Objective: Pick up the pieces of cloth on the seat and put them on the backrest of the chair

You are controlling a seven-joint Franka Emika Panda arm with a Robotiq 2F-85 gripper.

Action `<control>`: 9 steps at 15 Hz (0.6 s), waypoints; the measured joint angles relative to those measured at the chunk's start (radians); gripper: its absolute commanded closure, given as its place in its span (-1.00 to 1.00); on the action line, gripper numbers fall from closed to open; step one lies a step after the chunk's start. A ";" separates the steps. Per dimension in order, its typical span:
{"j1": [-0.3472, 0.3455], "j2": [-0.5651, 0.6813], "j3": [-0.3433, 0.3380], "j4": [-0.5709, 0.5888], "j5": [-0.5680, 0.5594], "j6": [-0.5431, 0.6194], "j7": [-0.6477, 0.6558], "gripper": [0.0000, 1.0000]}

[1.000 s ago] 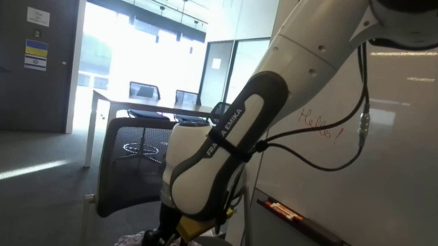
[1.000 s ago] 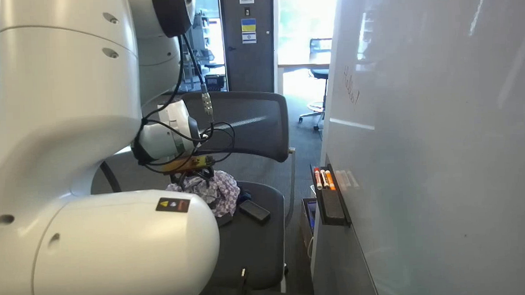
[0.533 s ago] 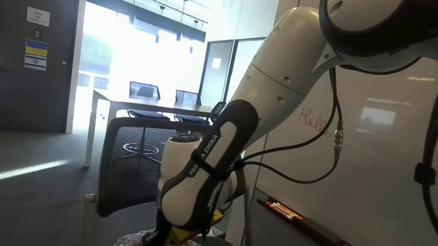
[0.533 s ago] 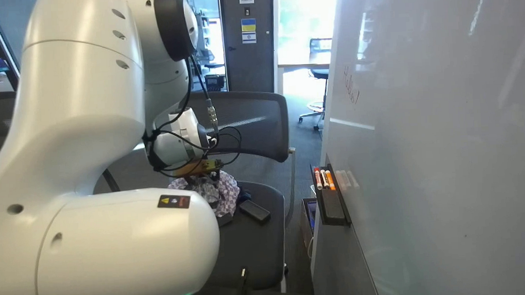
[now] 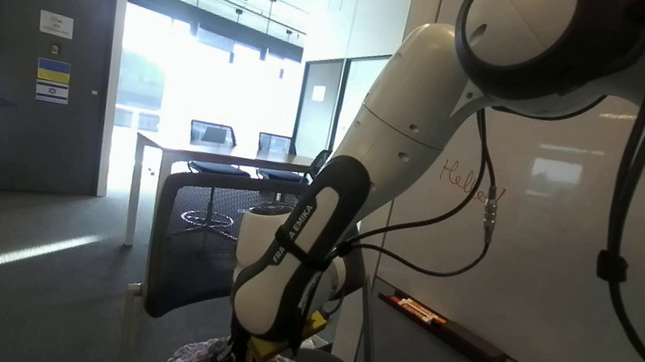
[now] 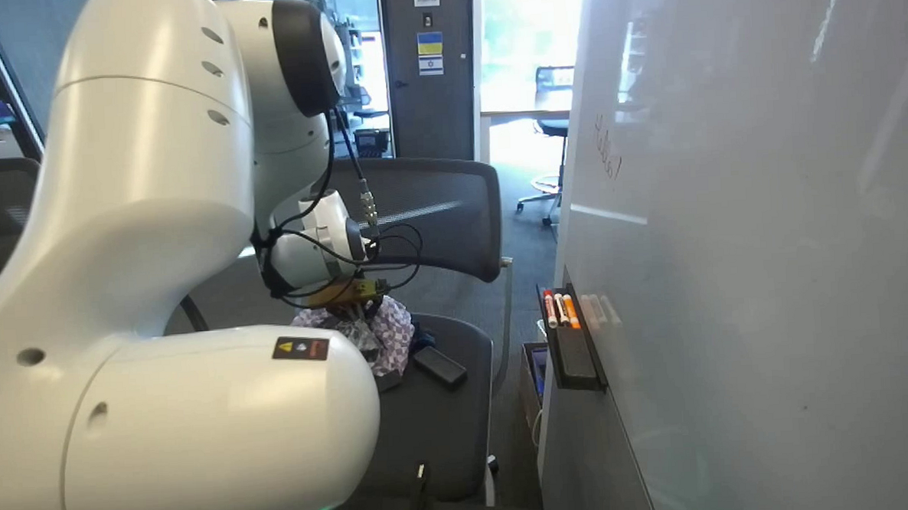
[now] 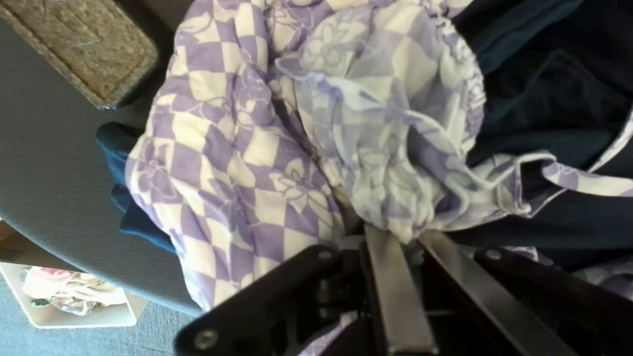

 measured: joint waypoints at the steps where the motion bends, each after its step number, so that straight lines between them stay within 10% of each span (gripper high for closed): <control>1: -0.001 -0.012 0.000 -0.010 0.006 -0.006 0.000 0.96; 9: 0.021 -0.337 -0.056 -0.242 -0.025 -0.124 0.073 0.95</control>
